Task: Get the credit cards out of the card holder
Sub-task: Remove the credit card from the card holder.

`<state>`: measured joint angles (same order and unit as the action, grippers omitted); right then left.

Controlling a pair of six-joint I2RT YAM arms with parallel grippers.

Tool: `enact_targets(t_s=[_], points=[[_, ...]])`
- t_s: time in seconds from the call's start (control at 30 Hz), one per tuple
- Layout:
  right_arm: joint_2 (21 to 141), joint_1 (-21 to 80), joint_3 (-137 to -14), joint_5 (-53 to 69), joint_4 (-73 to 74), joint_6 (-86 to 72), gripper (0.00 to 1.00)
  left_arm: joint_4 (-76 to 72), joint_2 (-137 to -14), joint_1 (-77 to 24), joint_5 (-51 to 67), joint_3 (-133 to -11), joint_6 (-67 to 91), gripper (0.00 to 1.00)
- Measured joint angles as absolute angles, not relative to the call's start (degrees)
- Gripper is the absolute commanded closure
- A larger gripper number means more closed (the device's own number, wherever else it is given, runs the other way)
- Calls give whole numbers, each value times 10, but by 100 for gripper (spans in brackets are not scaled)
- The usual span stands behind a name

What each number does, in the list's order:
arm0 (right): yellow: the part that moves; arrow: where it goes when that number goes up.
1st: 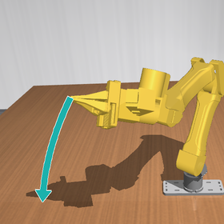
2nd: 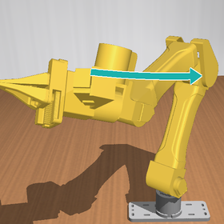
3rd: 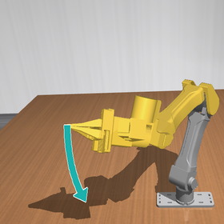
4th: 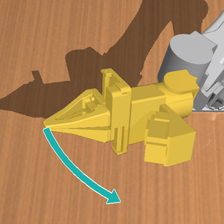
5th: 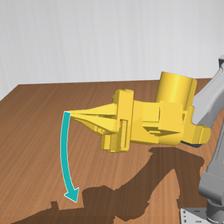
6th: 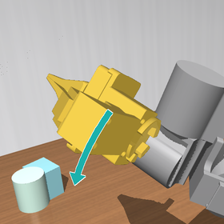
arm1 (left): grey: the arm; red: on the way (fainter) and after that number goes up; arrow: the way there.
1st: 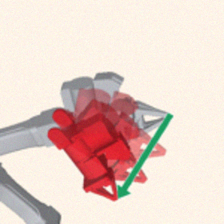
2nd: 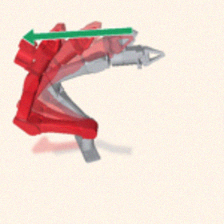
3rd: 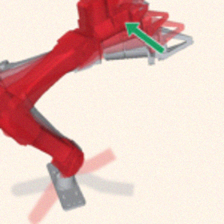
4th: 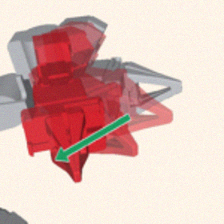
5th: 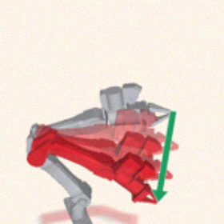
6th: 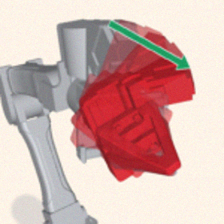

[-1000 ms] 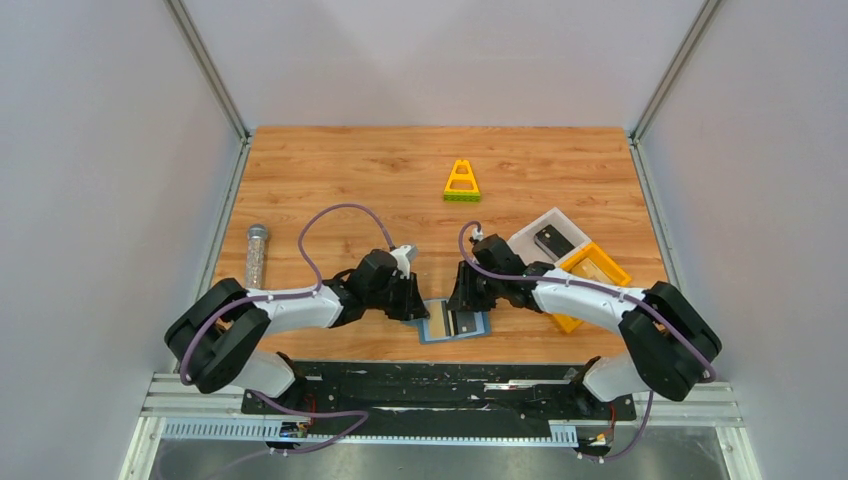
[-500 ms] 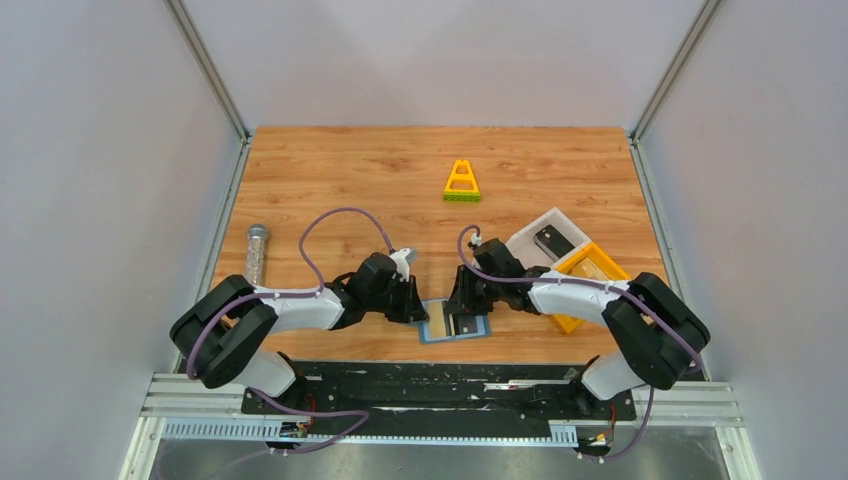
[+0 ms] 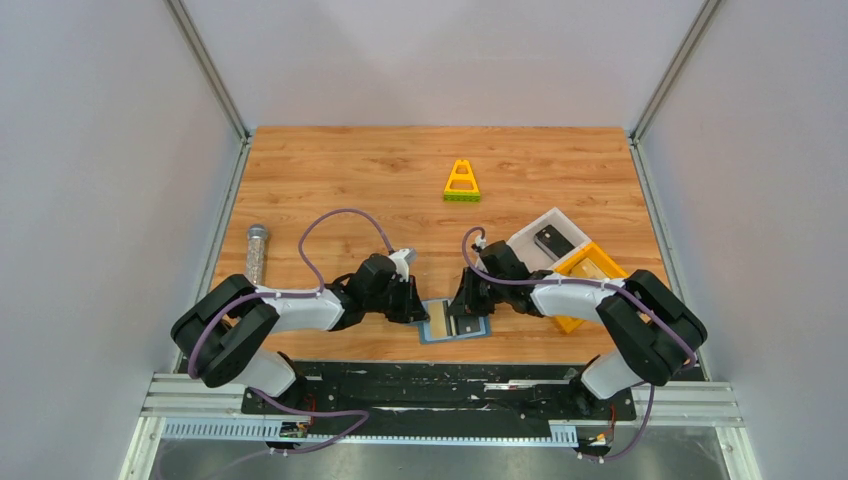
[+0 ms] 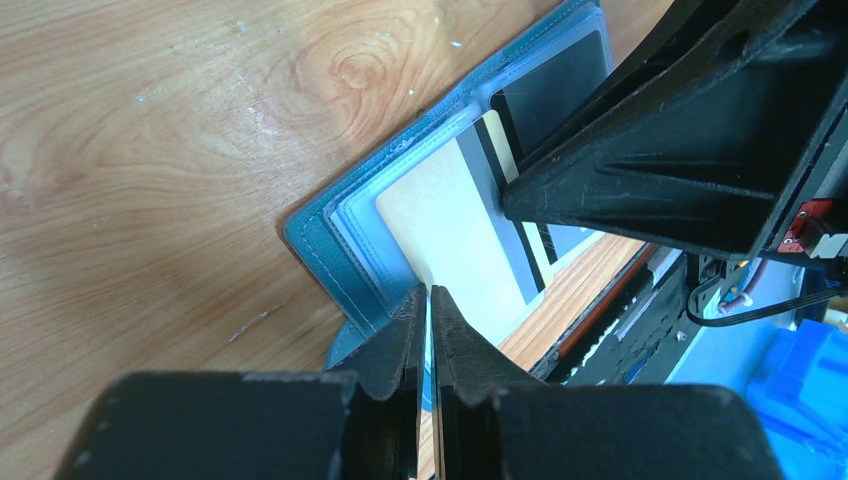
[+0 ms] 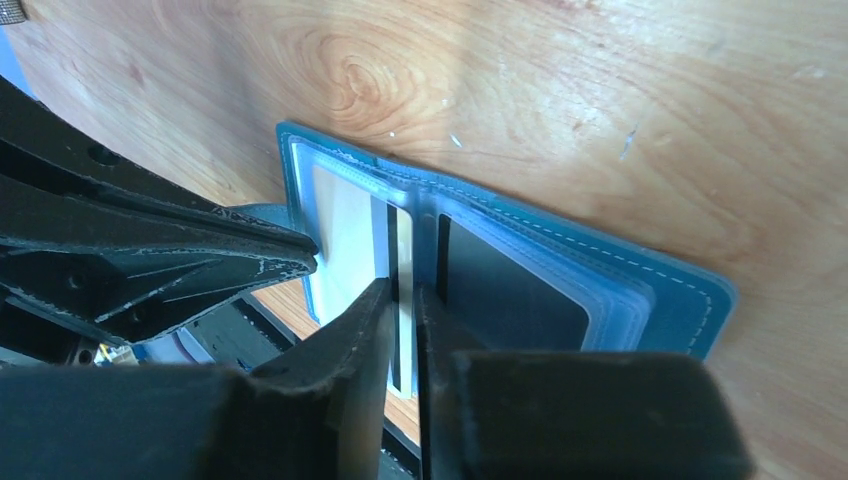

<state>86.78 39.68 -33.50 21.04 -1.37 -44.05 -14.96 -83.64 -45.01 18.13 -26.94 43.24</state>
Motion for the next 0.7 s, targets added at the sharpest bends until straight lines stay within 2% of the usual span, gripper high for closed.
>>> enact_targets(t_s=[0.1,0.53,0.6,0.7], points=[[868,391,-329,214,-16,-441,100,-151,-836,-450,181,-269,433,89],[830,364,-303,230,-24,-442,100,-148,-836,-450,177,-269,434,86],[820,360,-300,231,-19,-439,100,-147,-836,-450,177,-269,434,85],[797,356,-299,227,3,-432,100,-143,-832,-450,175,-269,434,78]])
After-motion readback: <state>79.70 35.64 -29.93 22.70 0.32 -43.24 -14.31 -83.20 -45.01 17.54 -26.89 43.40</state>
